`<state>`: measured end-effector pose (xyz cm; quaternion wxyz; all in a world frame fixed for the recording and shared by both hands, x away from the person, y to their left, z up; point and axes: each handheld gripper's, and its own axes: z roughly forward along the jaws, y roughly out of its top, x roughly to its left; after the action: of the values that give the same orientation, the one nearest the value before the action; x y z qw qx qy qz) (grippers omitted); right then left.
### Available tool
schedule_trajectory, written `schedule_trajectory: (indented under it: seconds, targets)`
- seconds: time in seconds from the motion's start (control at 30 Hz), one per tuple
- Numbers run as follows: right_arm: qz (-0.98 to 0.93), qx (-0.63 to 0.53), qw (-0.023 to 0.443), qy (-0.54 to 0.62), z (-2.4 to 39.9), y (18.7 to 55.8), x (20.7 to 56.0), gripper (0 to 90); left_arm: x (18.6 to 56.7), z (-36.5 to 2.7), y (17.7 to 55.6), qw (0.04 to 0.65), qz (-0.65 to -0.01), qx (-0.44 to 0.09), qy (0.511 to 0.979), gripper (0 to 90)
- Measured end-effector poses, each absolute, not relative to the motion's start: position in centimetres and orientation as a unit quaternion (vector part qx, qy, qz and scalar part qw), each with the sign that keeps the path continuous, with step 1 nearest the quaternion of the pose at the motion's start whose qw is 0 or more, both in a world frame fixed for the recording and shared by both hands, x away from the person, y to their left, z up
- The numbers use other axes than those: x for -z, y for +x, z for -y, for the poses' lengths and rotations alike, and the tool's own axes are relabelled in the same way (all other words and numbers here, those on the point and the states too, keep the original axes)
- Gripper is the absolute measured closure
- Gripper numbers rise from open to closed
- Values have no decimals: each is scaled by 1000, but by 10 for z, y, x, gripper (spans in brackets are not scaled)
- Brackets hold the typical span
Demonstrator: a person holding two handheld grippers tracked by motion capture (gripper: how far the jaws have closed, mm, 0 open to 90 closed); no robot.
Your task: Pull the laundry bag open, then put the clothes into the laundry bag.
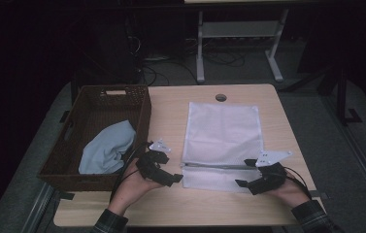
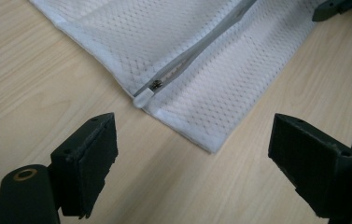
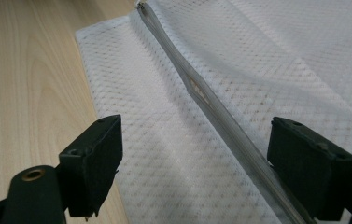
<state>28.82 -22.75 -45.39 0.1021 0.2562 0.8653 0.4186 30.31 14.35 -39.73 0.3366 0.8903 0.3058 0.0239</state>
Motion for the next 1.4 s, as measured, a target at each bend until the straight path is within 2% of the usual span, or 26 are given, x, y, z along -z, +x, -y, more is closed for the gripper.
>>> schedule_trajectory:
  seconds: [0.67,1.4]
  targets:
    - [-856,-429,105,270,232,291,452,175,363,-148,327,359,-261,-25,896,157]
    - [-856,-429,108,265,231,293,451,173,341,-197,341,351,-304,-58,884,159]
